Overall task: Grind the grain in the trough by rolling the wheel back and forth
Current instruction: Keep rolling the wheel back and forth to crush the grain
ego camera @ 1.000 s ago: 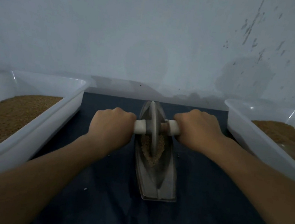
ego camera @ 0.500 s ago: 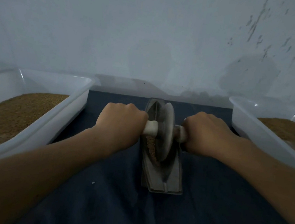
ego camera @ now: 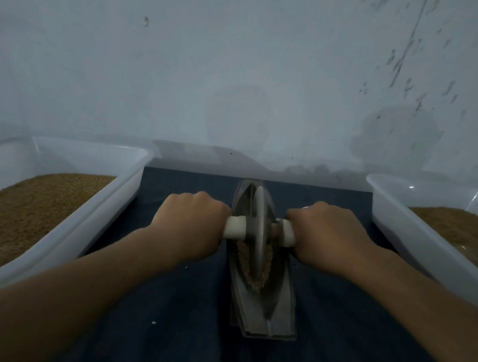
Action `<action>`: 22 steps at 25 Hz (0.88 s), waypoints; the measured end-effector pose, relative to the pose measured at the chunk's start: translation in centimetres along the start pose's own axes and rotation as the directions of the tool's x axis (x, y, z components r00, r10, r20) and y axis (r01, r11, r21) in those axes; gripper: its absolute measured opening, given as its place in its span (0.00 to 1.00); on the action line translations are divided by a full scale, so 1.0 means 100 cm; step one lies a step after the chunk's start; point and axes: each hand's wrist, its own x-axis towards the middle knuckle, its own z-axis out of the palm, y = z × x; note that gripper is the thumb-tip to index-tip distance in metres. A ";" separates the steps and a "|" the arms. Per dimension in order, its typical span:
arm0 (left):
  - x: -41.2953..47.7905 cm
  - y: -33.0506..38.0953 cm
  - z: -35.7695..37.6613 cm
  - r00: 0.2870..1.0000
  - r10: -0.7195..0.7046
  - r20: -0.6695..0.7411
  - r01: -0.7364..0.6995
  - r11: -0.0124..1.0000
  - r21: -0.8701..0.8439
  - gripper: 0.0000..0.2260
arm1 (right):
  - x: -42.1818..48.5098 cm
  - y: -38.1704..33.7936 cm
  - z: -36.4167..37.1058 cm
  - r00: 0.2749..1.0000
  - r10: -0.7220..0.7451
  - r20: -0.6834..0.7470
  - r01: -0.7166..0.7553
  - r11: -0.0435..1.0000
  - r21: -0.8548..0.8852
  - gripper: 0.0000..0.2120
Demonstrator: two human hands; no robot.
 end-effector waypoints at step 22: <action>0.016 0.005 0.008 0.996 -0.082 -0.017 0.082 0.997 -0.002 0.03 | 0.012 -0.010 -0.002 0.992 0.124 -0.004 -0.124 0.992 0.014 0.10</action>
